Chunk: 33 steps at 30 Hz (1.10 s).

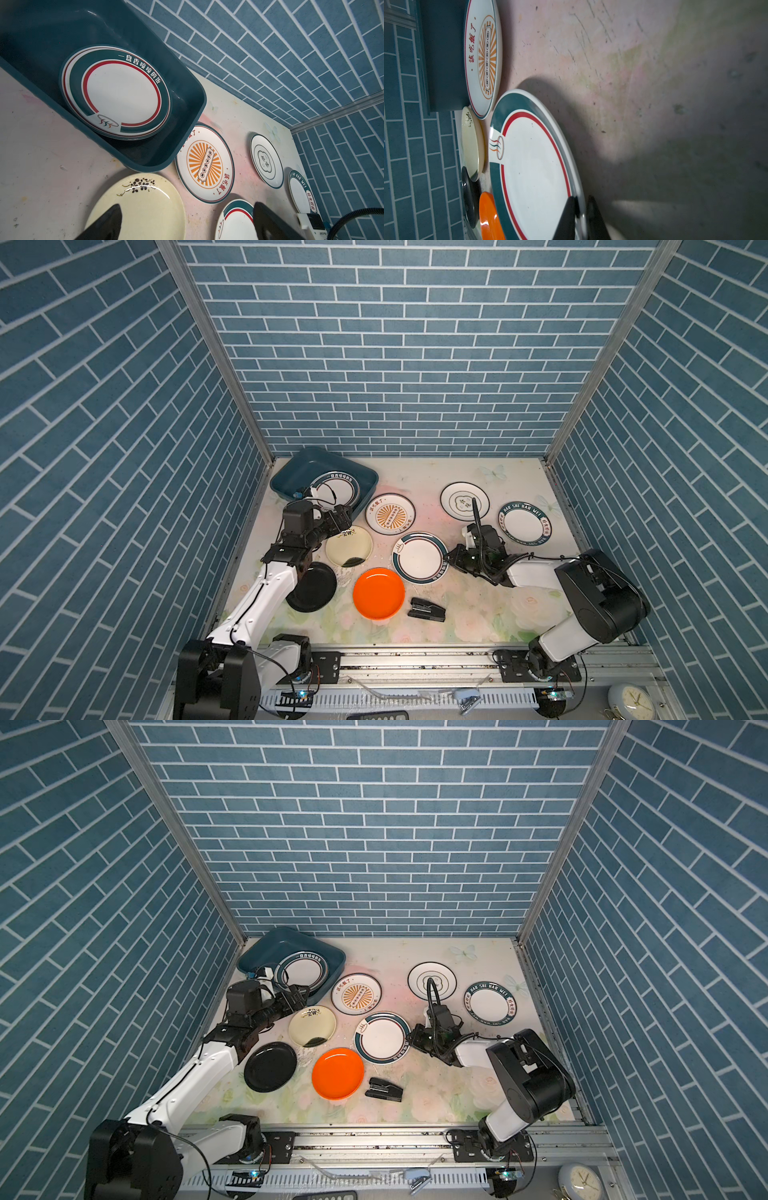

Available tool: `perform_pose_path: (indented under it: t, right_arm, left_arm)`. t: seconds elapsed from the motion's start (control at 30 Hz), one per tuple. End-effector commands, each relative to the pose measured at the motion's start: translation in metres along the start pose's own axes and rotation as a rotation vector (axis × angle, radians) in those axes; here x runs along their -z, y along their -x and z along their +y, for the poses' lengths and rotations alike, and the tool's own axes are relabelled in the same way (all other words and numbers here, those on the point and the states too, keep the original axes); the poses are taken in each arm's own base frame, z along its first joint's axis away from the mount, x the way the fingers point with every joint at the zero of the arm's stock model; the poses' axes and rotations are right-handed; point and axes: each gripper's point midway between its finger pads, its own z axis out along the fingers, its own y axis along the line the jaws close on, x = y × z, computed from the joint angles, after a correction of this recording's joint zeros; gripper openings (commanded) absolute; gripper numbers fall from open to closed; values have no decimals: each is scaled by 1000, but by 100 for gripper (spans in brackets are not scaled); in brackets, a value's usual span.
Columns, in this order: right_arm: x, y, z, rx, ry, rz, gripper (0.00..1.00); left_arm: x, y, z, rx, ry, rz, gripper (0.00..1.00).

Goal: Place the plates into the plastic bin on the countertop
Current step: 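Lower the right gripper onto the rim of the next teal-rimmed plate, then grasp the teal-rimmed plate rim with the right gripper and lift it upright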

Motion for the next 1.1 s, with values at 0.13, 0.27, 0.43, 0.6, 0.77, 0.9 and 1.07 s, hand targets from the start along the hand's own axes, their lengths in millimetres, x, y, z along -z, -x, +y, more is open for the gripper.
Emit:
perform_pose_path:
  t: [0.13, 0.27, 0.43, 0.6, 0.77, 0.9, 1.07]
  right_arm:
    - [5, 8, 4, -11, -11, -40, 6]
    - [12, 13, 16, -20, 29, -58, 0]
    - [26, 22, 28, -22, 55, -100, 0]
    - [45, 31, 42, -18, 89, -141, 0]
    - [73, 43, 56, -16, 112, -198, 0]
    - [95, 55, 65, -22, 138, -255, 0]
    - [118, 69, 77, -28, 195, -310, 0]
  left_arm:
    - [1, 0, -2, -9, -14, 4, 99]
    - [1, 0, -6, -6, -32, 7, 100]
    - [0, 0, -12, 20, -67, 13, 100]
    - [-1, -1, -14, 15, -76, 12, 97]
    - [0, -3, -22, 24, -105, 22, 97]
    - [0, -7, -39, -1, -145, 37, 96]
    - [-3, -14, -67, -27, -207, 56, 96]
